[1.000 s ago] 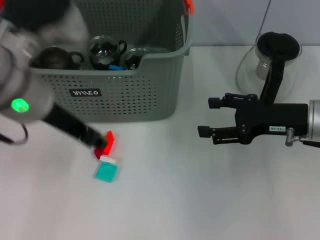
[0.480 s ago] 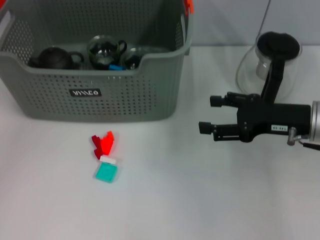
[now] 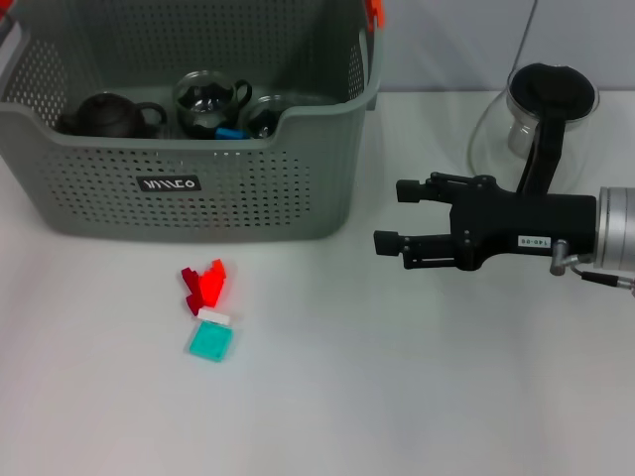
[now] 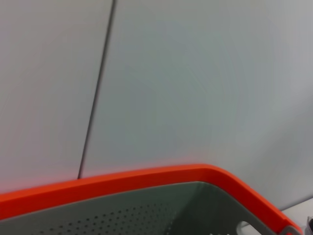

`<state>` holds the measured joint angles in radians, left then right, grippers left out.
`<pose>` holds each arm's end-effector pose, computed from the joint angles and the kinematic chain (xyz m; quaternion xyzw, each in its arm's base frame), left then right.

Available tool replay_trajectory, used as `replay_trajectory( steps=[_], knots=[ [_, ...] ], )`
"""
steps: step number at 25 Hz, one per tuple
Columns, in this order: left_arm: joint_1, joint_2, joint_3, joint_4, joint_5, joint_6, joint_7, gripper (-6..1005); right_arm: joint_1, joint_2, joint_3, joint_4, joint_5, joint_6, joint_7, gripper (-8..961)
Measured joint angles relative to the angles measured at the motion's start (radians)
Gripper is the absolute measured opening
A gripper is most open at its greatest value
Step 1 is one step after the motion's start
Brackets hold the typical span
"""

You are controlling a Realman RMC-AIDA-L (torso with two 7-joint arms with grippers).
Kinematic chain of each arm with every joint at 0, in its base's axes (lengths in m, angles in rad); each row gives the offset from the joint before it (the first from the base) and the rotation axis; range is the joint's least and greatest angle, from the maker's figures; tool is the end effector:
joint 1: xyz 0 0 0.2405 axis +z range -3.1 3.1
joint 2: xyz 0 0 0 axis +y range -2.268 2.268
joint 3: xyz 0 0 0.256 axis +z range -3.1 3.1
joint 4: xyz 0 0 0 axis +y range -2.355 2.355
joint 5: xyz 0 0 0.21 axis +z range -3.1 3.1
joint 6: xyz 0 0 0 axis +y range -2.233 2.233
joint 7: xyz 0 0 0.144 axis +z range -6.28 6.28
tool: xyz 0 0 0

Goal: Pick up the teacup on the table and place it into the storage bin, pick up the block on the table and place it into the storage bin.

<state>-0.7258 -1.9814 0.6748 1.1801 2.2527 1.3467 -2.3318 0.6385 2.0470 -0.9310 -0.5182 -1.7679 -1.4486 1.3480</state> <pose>-0.1836 0.4354 0.1425 -0.8449 -0.3788 -0.1932 0.3246 0.2196 0.3555 -0.0268 -0.9437 0.1777 0.2624 0.0951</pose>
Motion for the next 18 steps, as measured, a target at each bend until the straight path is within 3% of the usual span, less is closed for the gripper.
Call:
replay_trajectory(
  steps=[5, 8, 10, 13, 18],
  knots=[
    [0.107, -0.035, -0.005, 0.158, -0.115, 0.114, 0.053, 754, 0.002, 0.000, 0.002, -0.001, 0.000, -0.002, 0.000, 914],
    [0.195, -0.077, -0.001, 0.278, -0.250, 0.307, 0.192, 886, 0.002, 0.001, 0.014, 0.001, 0.000, -0.002, 0.002, 914],
    [0.252, -0.115, 0.005, 0.357, -0.297, 0.453, 0.292, 908, 0.002, 0.001, 0.023, 0.003, -0.001, 0.000, 0.009, 914],
    [0.304, -0.148, 0.040, 0.440, -0.267, 0.559, 0.347, 941, 0.002, 0.001, 0.029, 0.003, -0.001, 0.002, 0.024, 914],
    [0.380, -0.165, 0.181, 0.486, -0.122, 0.549, 0.359, 945, -0.003, 0.010, 0.033, 0.003, -0.001, 0.014, 0.038, 914]
  ],
)
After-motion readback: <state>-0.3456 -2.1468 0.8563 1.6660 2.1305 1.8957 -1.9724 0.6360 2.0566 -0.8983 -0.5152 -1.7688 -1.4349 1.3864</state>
